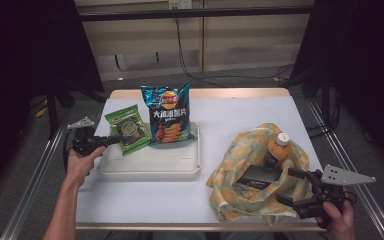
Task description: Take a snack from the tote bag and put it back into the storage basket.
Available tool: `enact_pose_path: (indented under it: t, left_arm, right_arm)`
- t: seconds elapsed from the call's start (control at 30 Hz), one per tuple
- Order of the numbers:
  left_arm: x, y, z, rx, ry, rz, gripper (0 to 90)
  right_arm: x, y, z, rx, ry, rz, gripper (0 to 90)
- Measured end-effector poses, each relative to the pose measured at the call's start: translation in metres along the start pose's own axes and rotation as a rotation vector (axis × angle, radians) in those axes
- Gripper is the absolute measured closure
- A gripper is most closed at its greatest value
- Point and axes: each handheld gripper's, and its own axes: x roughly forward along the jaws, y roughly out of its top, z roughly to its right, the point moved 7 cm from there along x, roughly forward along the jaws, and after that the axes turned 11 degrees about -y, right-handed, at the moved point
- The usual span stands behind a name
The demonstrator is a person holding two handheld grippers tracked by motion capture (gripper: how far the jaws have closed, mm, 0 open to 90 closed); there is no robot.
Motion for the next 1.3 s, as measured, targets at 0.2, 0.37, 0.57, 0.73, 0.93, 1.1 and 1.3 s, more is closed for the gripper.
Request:
enact_pose_path:
  t: [0.2, 0.37, 0.57, 0.73, 0.93, 1.1, 1.3]
  left_arm:
    - [0.016, -0.009, 0.001, -0.002, 0.008, -0.111, 90.0]
    - [0.023, -0.015, 0.0, 0.003, 0.019, -0.187, 90.0]
    - [0.031, -0.02, -0.006, -0.004, 0.039, -0.265, 90.0]
    - [0.041, -0.019, -0.01, -0.011, 0.055, -0.305, 90.0]
    - [0.044, -0.017, -0.019, -0.03, 0.105, -0.325, 90.0]
    - [0.043, -0.018, -0.028, -0.051, 0.146, -0.335, 90.0]
    - [0.042, -0.017, -0.036, -0.076, 0.163, -0.33, 90.0]
  right_arm:
    - [0.001, 0.001, 0.0, -0.001, 0.002, 0.002, 2.9]
    - [0.001, 0.0, 0.0, 0.001, 0.005, 0.002, 2.8]
    - [0.001, 0.0, 0.0, 0.007, 0.004, 0.001, 2.7]
    - [0.002, 0.0, 0.0, 0.006, 0.004, -0.001, 2.7]
    - [0.002, -0.001, 0.0, 0.004, 0.005, -0.001, 2.7]
    - [0.001, 0.0, 0.001, 0.004, 0.002, -0.001, 2.7]
    - [0.002, 0.0, 0.0, 0.005, 0.005, -0.002, 2.7]
